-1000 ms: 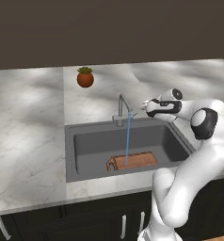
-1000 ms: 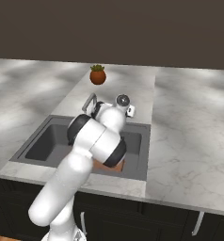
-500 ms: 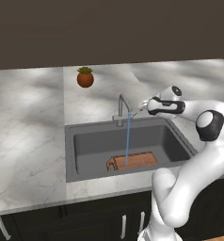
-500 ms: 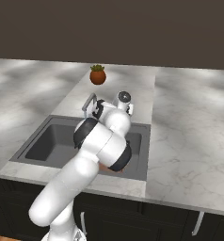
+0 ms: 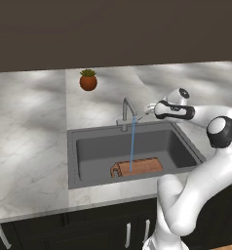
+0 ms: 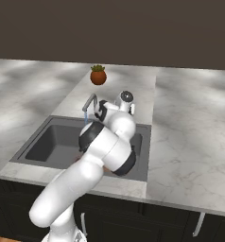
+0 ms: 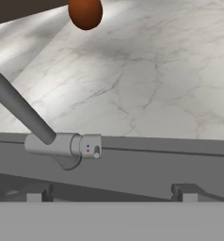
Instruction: Turn on the sink faucet with hot water and rinse the cutting board for ten seconds, then turn off the faucet. Push the cutting board to reach the water if necessary.
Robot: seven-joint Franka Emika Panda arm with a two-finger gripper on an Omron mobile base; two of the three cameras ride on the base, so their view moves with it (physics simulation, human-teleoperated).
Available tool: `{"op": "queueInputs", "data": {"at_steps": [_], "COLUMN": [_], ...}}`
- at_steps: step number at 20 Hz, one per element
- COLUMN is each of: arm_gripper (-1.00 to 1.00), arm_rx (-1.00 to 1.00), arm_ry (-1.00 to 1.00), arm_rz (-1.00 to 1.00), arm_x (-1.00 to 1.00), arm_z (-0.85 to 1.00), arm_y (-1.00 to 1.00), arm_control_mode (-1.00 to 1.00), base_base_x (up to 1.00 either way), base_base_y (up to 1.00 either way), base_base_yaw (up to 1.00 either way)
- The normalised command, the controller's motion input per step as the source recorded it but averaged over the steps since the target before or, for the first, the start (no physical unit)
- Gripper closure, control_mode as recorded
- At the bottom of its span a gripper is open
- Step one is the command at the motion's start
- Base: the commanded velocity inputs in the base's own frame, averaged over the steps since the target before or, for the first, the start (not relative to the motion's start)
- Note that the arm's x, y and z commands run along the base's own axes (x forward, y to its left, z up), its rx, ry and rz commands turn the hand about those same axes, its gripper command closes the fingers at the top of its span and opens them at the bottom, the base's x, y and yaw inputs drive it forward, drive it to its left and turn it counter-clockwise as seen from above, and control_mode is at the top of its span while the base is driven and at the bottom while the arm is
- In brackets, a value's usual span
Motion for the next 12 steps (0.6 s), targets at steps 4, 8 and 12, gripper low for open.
{"op": "queueInputs", "data": {"at_steps": [4, 8, 12], "arm_gripper": [-1.00, -1.00, -1.00], "arm_rx": [0.00, 0.00, 0.00], "arm_ry": [0.00, 0.00, 0.00], "arm_rz": [0.00, 0.00, 0.00], "arm_x": [0.00, 0.00, 0.00], "arm_z": [0.00, 0.00, 0.00], "arm_y": [0.00, 0.00, 0.00], "arm_control_mode": [-1.00, -1.00, -1.00], "base_base_x": [0.00, 0.00, 0.00], "base_base_y": [0.00, 0.00, 0.00], "base_base_yaw": [0.00, 0.00, 0.00]}}
